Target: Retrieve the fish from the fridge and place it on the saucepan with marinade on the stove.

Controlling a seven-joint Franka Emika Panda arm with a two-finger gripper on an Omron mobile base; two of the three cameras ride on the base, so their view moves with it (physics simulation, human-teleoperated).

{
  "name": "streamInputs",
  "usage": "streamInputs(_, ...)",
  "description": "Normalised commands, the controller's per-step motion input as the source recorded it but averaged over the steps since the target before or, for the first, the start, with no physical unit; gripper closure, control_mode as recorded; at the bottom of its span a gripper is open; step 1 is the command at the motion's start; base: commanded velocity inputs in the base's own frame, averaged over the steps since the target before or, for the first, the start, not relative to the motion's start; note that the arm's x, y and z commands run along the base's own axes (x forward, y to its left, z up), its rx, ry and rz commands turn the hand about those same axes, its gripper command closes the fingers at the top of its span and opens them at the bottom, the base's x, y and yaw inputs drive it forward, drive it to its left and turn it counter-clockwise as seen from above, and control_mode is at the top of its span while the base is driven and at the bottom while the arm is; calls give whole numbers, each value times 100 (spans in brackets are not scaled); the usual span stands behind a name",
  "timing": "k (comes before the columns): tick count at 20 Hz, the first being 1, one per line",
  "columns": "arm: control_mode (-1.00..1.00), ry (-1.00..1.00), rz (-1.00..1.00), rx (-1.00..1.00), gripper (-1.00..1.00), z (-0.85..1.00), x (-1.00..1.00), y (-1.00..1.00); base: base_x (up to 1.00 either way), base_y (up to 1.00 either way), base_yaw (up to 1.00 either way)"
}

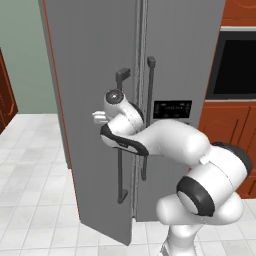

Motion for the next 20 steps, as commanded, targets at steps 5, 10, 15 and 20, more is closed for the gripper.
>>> streamInputs(5, -100, 10, 0, 3, 100, 0, -17, 98, 0, 0, 0)
streamInputs(10, -100, 12, 0, 5, 100, -1, -2, 100, 0, 0, 0)
streamInputs(15, -100, 9, 0, 4, 100, -14, -3, 100, 0, 0, 0)
streamInputs(20, -100, 8, 0, 3, 100, -23, -6, 100, 0, 0, 0)
